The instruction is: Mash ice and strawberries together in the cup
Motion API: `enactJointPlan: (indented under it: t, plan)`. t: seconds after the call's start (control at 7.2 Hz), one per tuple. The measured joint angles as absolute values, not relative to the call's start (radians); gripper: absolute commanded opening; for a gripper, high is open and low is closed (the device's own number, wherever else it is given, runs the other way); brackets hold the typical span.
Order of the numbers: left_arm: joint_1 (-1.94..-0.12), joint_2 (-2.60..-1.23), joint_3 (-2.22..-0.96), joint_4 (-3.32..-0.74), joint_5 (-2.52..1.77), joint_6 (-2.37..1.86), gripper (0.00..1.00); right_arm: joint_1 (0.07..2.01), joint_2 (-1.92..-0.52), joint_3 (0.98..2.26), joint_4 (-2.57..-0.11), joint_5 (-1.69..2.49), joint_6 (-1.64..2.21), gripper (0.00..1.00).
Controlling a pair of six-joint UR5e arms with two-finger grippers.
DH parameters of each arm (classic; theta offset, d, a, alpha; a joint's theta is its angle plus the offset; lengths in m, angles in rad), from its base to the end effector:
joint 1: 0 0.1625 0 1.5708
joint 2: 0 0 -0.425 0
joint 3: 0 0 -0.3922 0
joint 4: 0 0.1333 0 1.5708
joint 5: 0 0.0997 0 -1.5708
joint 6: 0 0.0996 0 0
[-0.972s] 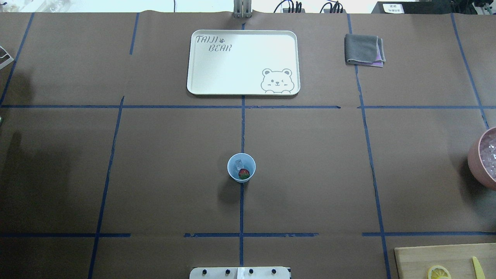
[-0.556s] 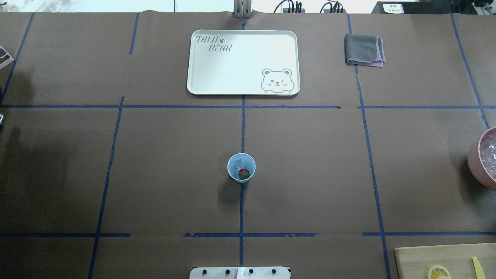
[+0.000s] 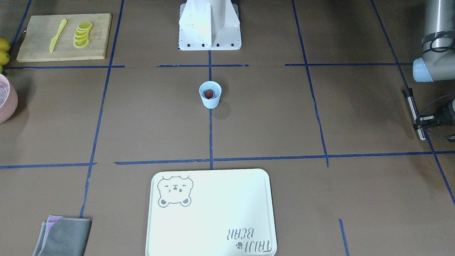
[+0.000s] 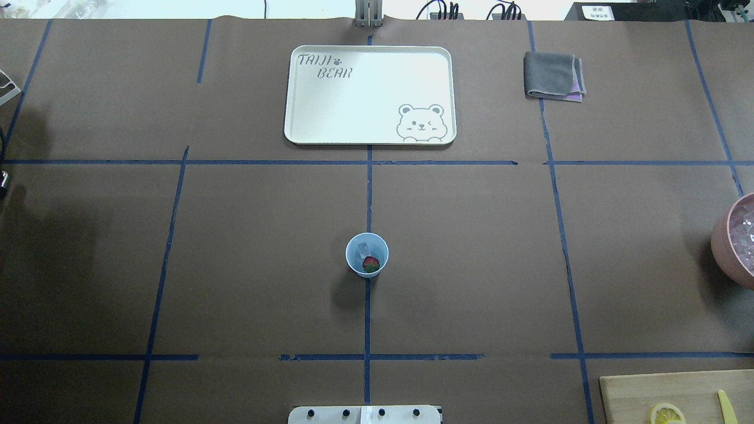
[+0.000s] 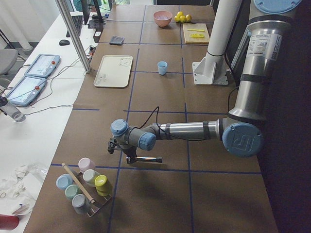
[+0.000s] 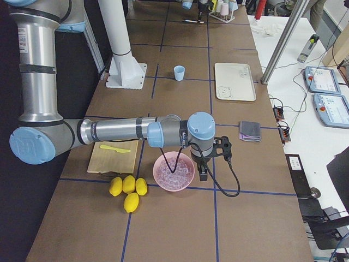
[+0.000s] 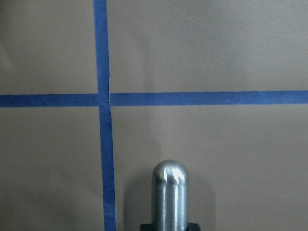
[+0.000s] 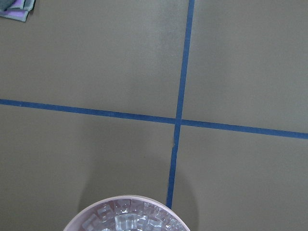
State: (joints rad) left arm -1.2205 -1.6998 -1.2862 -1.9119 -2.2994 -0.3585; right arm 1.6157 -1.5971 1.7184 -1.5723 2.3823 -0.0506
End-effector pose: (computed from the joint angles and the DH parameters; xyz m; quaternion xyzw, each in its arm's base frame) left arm 0.1271 -0.5432 0.6994 -0.0419 0.3627 0.0292 0.9305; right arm 0.0828 -0.4821 0.5961 0.0737 -0.3909 -0.0262 0.9171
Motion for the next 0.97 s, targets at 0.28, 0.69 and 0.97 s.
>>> enactJointPlan:
  t: [0.28, 0.69, 0.97]
  plan:
    - [-1.221, -1.702, -1.288, -1.914, -2.299, -0.357, 1.00, 1.616, -1.597, 1.719, -1.572, 2.383, -0.051, 0.99]
    - [-1.222, -1.703, -1.294, -1.914, -2.299, -0.356, 1.00, 1.616, -1.596, 1.721, -1.572, 2.384, -0.052, 0.99]
    - [-1.249, -1.702, -1.341, -1.906, -2.299, -0.356, 1.00, 1.616, -1.597, 1.721, -1.572, 2.384, -0.054, 0.99]
